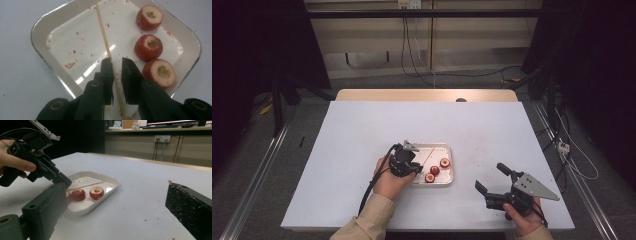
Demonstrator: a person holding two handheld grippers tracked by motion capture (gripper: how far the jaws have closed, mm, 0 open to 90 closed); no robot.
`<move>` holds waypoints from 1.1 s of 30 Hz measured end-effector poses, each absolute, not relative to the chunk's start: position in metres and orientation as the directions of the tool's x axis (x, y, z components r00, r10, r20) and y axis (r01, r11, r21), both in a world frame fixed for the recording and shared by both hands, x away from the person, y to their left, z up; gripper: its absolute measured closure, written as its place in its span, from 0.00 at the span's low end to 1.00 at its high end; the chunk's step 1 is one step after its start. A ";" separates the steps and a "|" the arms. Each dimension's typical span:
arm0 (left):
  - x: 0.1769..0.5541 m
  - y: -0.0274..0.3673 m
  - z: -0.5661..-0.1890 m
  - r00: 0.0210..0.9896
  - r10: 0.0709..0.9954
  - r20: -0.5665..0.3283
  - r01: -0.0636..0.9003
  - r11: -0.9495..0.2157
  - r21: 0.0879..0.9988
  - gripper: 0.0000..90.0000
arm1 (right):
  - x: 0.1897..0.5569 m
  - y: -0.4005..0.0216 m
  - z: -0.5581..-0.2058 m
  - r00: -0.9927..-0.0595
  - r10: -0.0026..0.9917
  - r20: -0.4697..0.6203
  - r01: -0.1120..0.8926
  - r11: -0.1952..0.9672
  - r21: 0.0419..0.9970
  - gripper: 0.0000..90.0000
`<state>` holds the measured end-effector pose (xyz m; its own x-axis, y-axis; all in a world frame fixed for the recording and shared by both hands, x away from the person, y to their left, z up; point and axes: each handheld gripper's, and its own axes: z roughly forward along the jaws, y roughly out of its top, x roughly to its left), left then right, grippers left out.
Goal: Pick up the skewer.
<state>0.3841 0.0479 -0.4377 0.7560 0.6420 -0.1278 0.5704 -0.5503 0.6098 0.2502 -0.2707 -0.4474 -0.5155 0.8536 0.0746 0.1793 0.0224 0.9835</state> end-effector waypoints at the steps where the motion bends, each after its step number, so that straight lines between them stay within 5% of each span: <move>1: 0.384 0.047 -0.439 0.754 0.646 -0.123 0.576 -0.559 0.596 0.89 | 0.250 -0.270 -0.447 -0.515 0.853 0.079 0.179 0.018 0.984 0.03; 10: 0.382 0.036 -0.437 0.774 0.621 -0.127 0.577 -0.607 0.547 0.99 | 0.250 -0.270 -0.448 -0.515 0.854 0.080 0.181 0.017 0.983 0.03; 33: 0.378 0.053 -0.424 0.708 0.677 -0.202 0.652 -0.517 0.555 0.99 | 0.251 -0.269 -0.448 -0.519 0.851 0.079 0.184 0.021 0.983 0.03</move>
